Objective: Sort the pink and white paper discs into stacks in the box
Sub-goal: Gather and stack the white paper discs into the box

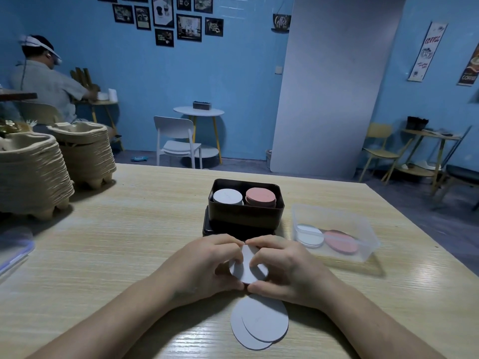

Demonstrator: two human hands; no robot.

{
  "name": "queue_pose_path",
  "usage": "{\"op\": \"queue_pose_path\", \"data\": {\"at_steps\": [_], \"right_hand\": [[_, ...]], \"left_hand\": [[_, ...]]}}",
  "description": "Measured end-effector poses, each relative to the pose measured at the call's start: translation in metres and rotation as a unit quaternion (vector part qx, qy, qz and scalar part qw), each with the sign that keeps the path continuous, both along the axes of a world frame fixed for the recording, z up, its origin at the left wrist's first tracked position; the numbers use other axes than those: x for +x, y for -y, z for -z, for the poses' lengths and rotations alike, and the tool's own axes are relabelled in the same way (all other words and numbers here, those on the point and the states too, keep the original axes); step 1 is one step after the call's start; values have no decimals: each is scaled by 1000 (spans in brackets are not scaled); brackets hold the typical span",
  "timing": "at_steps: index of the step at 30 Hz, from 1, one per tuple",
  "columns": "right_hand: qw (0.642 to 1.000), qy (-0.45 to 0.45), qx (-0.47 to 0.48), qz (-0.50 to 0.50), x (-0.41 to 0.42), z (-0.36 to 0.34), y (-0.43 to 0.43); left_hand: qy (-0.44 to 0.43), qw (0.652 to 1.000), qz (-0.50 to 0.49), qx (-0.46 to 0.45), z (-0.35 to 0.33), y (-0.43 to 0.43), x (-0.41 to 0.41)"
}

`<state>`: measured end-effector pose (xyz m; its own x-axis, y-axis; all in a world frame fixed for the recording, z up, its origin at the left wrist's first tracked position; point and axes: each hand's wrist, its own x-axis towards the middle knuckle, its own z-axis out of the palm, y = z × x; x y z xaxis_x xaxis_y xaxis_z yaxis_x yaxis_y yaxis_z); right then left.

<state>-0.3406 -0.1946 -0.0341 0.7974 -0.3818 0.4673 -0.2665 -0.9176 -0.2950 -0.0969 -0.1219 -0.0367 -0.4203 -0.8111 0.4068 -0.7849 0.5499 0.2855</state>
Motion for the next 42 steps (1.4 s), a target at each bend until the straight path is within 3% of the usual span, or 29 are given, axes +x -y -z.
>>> {"op": "queue_pose_path", "data": {"at_steps": [6, 11, 18, 24, 33, 42], "right_hand": [[998, 11, 39, 45, -16, -3, 5], [995, 5, 37, 94, -29, -1, 14], [994, -15, 41, 101, -29, 1, 16], [992, -35, 46, 111, -28, 0, 15], [991, -26, 70, 114, -25, -1, 8], [992, -18, 66, 108, -23, 0, 7]], "left_hand": [[-23, 1000, -14, 2, -5, -2, -13], [-88, 995, 42, 28, -3, -14, -22], [38, 991, 85, 97, -5, -17, -25], [45, 994, 69, 77, -6, -17, -22], [-3, 999, -22, 42, -8, -18, 1], [-98, 995, -14, -3, -2, -14, 5]]}}
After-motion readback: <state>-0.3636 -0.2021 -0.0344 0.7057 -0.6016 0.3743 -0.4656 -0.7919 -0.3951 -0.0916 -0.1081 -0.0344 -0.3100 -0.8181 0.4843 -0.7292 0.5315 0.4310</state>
